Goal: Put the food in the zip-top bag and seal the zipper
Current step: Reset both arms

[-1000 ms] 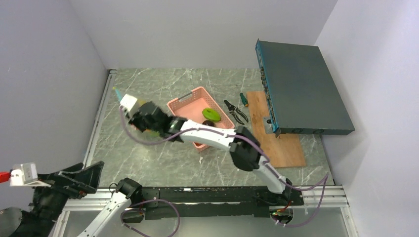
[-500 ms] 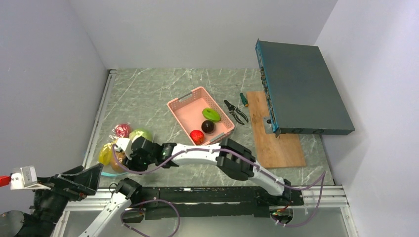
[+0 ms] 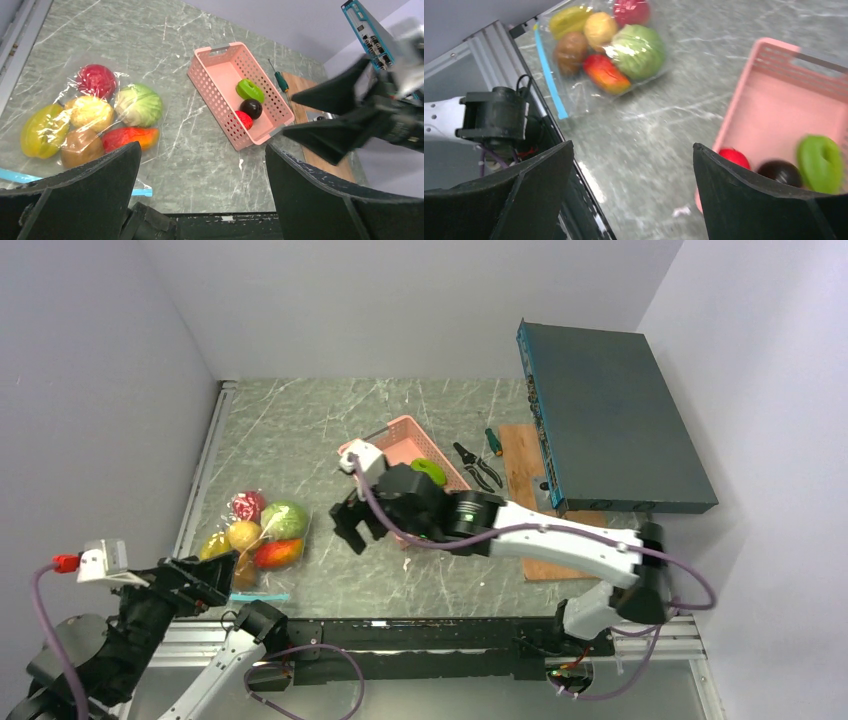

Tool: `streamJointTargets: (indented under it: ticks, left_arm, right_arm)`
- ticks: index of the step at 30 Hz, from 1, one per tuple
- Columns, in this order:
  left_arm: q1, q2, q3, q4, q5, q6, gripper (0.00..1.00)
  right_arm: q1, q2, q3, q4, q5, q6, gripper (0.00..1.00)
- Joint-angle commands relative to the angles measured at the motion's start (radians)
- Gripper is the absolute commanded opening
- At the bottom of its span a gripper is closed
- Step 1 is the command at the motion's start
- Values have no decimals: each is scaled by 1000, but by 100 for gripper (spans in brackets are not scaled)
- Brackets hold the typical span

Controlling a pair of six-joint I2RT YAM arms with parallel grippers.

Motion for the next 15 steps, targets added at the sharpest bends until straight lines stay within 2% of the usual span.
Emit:
streamJointTargets:
  ticks: [1,6,11,15]
  left_arm:
    - [-2,5,-59,130,39,0,100]
    - [-2,50,-91,200,49,21,100]
    - [-2,101,-94,251,69,34,100]
    - [-3,124,-100,287,78,40,100]
  right_arm:
    - [11,-204,-85,-125,199,18,91]
    - [12,-435,-94,-188,281,10,99]
    - [13,-610,-114,-188,431,-18,100]
    - [12,-689,-127,-187,559,-15,100]
